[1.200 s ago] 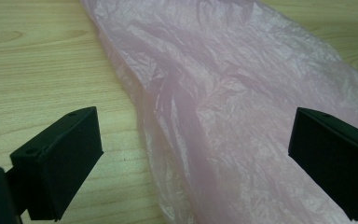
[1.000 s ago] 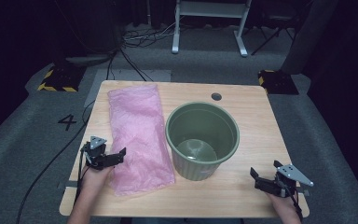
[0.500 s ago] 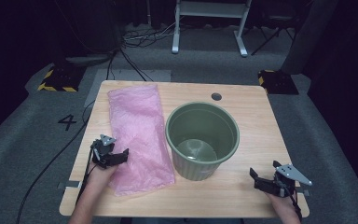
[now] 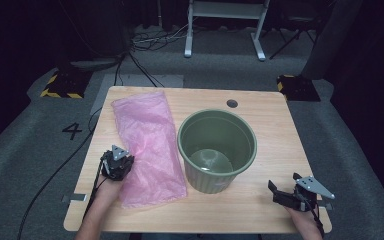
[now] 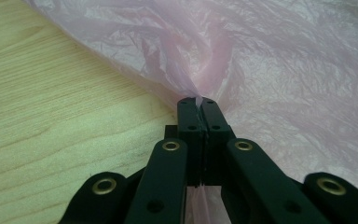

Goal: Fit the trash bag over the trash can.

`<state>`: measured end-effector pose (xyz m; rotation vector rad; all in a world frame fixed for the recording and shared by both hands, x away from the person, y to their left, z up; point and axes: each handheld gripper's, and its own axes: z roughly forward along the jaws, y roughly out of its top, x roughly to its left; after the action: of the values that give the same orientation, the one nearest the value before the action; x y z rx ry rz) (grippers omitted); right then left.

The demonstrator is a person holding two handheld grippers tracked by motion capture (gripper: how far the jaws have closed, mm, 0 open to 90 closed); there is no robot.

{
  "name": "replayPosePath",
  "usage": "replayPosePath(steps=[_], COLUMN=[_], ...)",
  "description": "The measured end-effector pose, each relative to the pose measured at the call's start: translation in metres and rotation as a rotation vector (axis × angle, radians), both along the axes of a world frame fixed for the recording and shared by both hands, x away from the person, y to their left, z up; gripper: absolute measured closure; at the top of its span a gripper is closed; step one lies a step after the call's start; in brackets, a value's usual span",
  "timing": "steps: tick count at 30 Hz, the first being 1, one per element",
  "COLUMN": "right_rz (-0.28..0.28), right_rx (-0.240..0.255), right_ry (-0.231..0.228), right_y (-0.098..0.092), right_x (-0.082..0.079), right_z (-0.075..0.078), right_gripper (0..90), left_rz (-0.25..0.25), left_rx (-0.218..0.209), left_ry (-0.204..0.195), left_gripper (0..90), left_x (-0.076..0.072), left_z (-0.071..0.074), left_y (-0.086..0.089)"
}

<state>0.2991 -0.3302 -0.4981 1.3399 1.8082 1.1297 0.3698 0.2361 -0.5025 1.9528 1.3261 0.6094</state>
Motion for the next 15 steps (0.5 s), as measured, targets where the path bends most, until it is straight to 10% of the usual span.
replayPosePath(steps=[15], right_rz=[-0.008], right_rx=[0.004], right_ry=[-0.014], right_y=[-0.003], right_x=[-0.002], right_z=[0.0], right_gripper=[0.2], left_rz=[-0.17], left_rx=[-0.269], left_ry=[-0.212], left_gripper=[89.3], left_x=[-0.02], left_z=[0.019], left_y=[0.001])
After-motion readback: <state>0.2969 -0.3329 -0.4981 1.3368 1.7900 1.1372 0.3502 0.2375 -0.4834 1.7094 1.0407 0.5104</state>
